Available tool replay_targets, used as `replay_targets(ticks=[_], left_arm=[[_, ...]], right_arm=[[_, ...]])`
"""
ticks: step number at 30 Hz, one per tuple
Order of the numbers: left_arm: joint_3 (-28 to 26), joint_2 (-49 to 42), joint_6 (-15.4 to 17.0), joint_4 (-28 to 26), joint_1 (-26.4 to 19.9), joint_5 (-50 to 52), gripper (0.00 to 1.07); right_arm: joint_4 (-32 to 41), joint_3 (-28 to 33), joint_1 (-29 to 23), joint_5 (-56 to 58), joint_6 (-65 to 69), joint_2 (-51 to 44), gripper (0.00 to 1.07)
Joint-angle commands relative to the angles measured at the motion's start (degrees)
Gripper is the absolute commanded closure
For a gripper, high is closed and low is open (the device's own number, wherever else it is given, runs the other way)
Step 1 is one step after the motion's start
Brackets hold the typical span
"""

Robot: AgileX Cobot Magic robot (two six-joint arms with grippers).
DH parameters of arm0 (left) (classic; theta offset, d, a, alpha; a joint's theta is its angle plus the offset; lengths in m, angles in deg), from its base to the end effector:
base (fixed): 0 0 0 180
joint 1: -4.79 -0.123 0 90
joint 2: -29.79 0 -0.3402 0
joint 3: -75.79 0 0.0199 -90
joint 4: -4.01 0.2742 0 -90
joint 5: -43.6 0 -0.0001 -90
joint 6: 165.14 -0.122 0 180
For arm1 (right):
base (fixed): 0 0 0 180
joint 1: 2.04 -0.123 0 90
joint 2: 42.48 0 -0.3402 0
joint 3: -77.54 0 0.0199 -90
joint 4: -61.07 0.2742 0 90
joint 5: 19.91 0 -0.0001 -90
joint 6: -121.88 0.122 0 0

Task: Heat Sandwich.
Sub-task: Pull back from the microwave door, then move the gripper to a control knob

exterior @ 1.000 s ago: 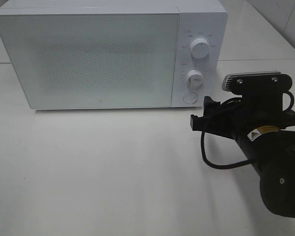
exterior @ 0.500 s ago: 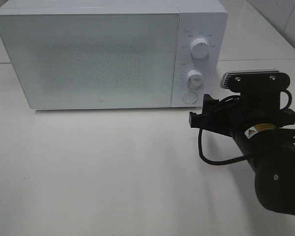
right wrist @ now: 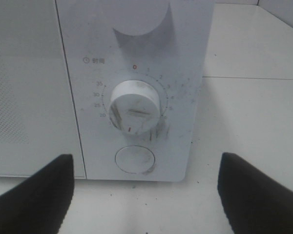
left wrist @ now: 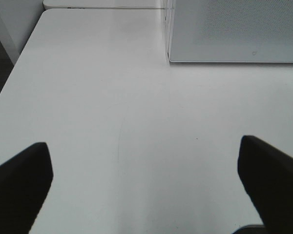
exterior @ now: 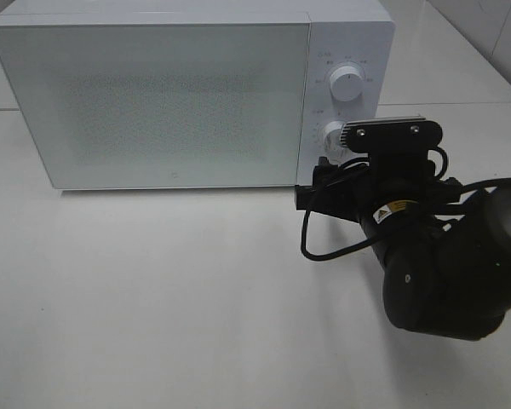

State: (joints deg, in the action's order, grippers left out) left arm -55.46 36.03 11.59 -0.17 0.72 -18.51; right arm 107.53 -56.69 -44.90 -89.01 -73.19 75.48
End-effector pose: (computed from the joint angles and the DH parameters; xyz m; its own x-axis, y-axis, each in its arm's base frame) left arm -0.0160 -0.0090 0.2782 -0.4536 -0.0094 -0.8912 -0.0032 1.0000 -0.0089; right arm 0.3076 0.1728 0.1460 -0.1624 -0.0543 -0.9852 -0.0007 0.9985 -0.0550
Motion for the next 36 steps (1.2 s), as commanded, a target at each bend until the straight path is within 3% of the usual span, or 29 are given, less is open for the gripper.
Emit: replay_targets(ticks=[1,18,36], left_arm=[[0.1,-1.3,0.2,-0.1,-0.2,0.7,0.09],[0.1,-1.3,0.2,-0.1,-0.2,0.7,0.09],[0.1,-0.9,0.2,0.0,-0.2,0.7,0.09]], right_arm=[[-1.7,-2.5,1.3,-2.5,-0.5,1.4,0.28],[-7.2,-9.9,6.9,0.5,-0.3,4.2,0.31],[-7.6,-13.2,6.9,1.7,-0.3,7.8,0.31]])
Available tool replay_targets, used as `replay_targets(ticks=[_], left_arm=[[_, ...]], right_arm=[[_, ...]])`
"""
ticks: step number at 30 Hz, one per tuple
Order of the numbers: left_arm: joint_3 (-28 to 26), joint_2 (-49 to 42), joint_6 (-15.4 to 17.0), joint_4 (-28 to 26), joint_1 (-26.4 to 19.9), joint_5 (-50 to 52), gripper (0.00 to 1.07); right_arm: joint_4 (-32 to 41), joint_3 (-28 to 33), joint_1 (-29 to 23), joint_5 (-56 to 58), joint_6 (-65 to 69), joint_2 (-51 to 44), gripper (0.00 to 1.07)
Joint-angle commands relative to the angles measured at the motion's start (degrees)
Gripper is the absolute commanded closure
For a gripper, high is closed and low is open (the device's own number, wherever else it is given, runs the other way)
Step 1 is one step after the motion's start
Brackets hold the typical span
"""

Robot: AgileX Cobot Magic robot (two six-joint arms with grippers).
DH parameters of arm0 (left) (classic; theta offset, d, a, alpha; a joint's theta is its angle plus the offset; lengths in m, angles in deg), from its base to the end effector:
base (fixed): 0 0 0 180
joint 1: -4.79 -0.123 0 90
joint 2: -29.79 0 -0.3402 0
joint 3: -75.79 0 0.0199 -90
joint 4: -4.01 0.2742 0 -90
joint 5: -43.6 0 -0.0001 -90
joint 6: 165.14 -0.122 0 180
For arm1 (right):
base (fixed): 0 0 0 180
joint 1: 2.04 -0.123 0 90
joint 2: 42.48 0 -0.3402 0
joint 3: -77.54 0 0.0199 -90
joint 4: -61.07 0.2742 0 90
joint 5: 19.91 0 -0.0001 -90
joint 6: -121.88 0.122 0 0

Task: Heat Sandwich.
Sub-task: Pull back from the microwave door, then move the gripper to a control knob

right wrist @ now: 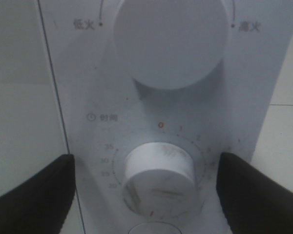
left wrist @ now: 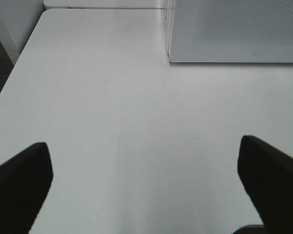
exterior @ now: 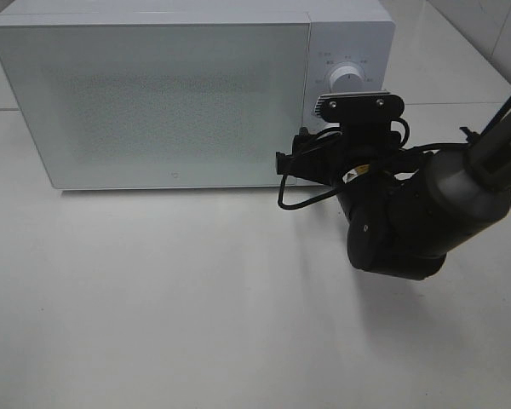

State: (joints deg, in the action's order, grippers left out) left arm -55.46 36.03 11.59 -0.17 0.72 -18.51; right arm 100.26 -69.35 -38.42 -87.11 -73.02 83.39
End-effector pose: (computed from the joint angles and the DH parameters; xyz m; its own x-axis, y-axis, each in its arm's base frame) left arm -0.0160 -0.0090 0.2782 -0.4536 -0.0094 -0.8912 -0.0032 1.0000 -0.0089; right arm 0.3759 0.1887 0.1369 -0.1051 -0.0311 -0.9940 -0.0123 0.9995 -0.0299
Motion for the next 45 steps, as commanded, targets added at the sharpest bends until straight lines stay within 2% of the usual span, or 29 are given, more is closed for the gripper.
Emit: replay_targets(ticks=[1,4,6,7,8,9,11,12,13,15,18,25,33,38,45], left_arm=[[0.1,-0.9,0.2,0.0,-0.2,0.7,0.09],[0.1,-0.9,0.2,0.0,-0.2,0.7,0.09],[0.1,-0.9,0.2,0.0,-0.2,0.7,0.09],[0.1,-0.9,0.2,0.0,-0.2,0.7,0.09],[0.1,-0.9,0.2,0.0,-0.2,0.7,0.09],[0.1,-0.9,0.2,0.0,-0.2,0.7,0.09],[0.1,-0.9,0.2,0.0,-0.2,0.7,0.09],[0.1,-0.9,0.2,0.0,-0.2,0.7,0.09],[0.1,-0.9,0.2,0.0,-0.2,0.7,0.09],[0.1,-0.9,0.2,0.0,-0.2,0.7,0.09],[0.1,-0.9,0.2,0.0,-0.2,0.7,0.09],[0.1,-0.9,0.2,0.0,-0.2,0.7,0.09],[0.1,-0.9,0.2,0.0,-0.2,0.7,0.09],[0.1,-0.9,0.2,0.0,-0.2,0.7,0.09],[0.1,-0.9,0.2,0.0,-0.2,0.7,0.09]], right_arm=[[-0.2,-0.5,0.5,-0.2,-0.5,-0.1,0.32],[0.1,-0.5,0.5,-0.2,-0.5,-0.1,0.36],[0.6,-0.5,0.5,-0.2,-0.5,-0.1,0.44],[1.1,-0.5,0.5,-0.2,-0.4,-0.1,0.49],[1.1,-0.5,0.5,-0.2,-0.1,-0.1,0.62],[1.1,-0.5,0.5,-0.2,-0.1,-0.1,0.62],[1.1,-0.5,0.5,-0.2,0.2,-0.1,0.76],[1.0,-0.5,0.5,-0.2,0.2,-0.1,0.89],[1.0,-0.5,0.5,-0.2,0.2,-0.1,0.89],[1.0,-0.5,0.5,-0.3,0.2,-0.1,0.96],[1.0,-0.5,0.5,-0.3,0.2,-0.1,0.97],[1.0,-0.5,0.5,-0.3,0.2,-0.1,0.90],[1.0,-0.5,0.5,-0.7,3.0,-0.1,0.89],[0.5,-0.5,0.5,-1.1,11.1,-0.1,0.88],[-0.8,-0.5,0.5,-1.2,29.5,-0.1,0.89]])
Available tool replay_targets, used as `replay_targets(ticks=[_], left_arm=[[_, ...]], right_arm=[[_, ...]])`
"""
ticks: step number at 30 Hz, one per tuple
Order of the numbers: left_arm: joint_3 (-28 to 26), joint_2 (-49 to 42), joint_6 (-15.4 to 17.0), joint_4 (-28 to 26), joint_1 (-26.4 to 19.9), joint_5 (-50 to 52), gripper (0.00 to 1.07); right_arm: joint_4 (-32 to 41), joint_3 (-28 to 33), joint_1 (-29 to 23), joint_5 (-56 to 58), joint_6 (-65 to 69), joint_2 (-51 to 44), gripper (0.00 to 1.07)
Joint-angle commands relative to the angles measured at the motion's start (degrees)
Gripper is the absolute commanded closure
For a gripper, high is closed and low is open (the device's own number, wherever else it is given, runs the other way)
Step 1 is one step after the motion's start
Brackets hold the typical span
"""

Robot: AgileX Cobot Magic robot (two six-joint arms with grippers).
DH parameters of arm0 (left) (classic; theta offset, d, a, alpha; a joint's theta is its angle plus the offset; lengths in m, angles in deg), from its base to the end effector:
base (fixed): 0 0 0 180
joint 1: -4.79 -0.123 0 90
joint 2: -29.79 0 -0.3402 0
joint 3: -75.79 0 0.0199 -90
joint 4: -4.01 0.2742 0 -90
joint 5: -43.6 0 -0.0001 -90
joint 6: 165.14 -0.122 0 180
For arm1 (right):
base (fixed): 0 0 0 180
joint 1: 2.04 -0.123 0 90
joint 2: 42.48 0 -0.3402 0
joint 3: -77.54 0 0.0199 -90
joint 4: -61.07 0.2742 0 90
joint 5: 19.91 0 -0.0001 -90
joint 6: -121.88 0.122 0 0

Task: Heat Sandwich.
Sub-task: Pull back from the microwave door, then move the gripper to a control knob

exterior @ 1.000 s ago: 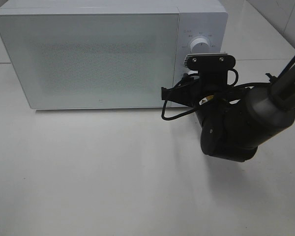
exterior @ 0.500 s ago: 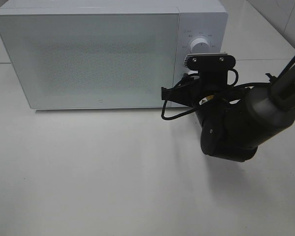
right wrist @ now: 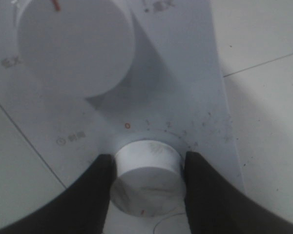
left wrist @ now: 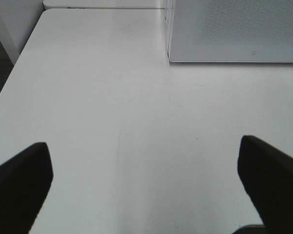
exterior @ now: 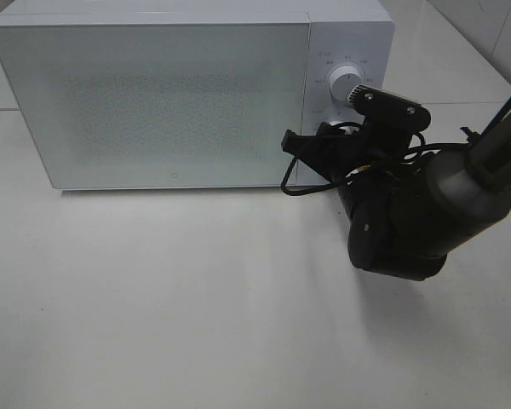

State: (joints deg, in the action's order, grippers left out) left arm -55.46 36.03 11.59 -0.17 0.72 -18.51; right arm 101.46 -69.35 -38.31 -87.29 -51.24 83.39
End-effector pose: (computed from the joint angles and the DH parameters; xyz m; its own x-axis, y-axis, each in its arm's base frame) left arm -0.0160 -0.0090 0.2782 -0.4536 -0.0094 -0.8912 -0.0032 1.0000 -0.0089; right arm 0.3763 0.1856 0.1367 -0.0958 0.3498 -0.9319 0.0489 0.9368 0.3466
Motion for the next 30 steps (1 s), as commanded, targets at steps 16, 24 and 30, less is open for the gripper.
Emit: replay_targets(ticks=[16,24,30], left_arm=[[0.1,-0.9,0.2,0.0,-0.2,0.7,0.09],[0.1,-0.9,0.2,0.0,-0.2,0.7,0.09],[0.1,-0.9,0.2,0.0,-0.2,0.7,0.09]], right_arm=[[-4.1,-0.5,0.3,-2.2,41.9,-0.1,0.92],[-4.1,-0.5,0.3,-2.2,59.4,-0.1,0.92],[-3.8,-0.5,0.3,-2.2,66.1,-0.1,0.92]])
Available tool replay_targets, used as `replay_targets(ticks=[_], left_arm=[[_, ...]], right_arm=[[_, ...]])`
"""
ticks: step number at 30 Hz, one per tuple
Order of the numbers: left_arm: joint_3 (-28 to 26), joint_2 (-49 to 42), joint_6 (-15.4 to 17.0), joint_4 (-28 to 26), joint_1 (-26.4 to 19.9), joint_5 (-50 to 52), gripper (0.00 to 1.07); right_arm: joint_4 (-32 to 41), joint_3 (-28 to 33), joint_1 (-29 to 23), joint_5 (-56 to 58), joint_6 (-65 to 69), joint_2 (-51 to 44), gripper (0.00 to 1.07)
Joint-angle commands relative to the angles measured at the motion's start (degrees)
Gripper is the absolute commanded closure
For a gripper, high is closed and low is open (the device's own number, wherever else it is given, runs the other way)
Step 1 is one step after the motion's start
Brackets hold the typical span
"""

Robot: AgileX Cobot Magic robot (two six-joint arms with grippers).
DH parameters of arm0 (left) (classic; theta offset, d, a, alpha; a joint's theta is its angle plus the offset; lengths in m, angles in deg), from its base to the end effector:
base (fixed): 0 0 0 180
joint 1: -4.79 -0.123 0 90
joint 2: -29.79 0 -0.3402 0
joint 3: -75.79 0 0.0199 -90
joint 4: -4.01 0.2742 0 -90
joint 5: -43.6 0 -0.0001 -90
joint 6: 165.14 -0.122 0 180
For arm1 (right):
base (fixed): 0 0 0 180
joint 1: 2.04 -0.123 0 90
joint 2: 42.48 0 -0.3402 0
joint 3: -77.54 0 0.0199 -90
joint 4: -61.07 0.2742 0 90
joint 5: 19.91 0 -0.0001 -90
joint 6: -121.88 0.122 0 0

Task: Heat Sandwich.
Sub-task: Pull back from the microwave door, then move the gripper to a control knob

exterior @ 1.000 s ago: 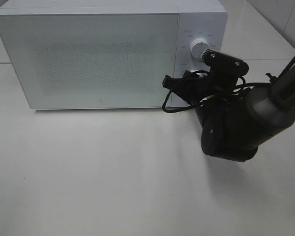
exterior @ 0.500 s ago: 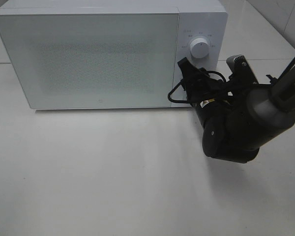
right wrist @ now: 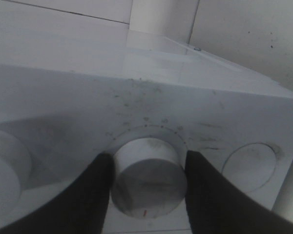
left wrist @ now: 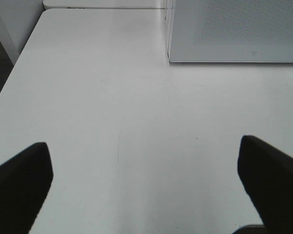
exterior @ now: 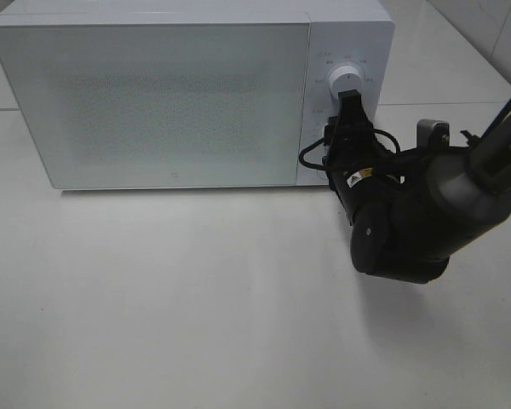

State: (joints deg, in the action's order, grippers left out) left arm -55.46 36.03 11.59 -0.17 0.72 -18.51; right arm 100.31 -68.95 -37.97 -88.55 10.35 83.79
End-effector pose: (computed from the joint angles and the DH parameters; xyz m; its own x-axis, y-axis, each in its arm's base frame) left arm -0.0160 -0.0090 0.2782 -0.4536 -0.0094 -0.8912 -0.0032 1.0000 -0.0089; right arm 0.3763 0.1840 0.1355 -0.0083 0.9882 -0.1531 0.0923 0.1532 0.9839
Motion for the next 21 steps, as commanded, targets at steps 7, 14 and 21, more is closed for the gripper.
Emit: replay_targets(ticks=[7,14,21], left_arm=[[0.1,-0.9,0.2,0.0,-0.2,0.7,0.09],[0.1,-0.9,0.2,0.0,-0.2,0.7,0.09],[0.1,-0.9,0.2,0.0,-0.2,0.7,0.09]], right_arm=[[-2.0,-0.9,0.0,-1.0,11.8,-0.5,0.91],[-2.2,-0.9,0.0,-1.0,12.1,-0.5,0.90],[-2.4,-0.9,0.0,-0.9,11.7,-0.5,0.88]])
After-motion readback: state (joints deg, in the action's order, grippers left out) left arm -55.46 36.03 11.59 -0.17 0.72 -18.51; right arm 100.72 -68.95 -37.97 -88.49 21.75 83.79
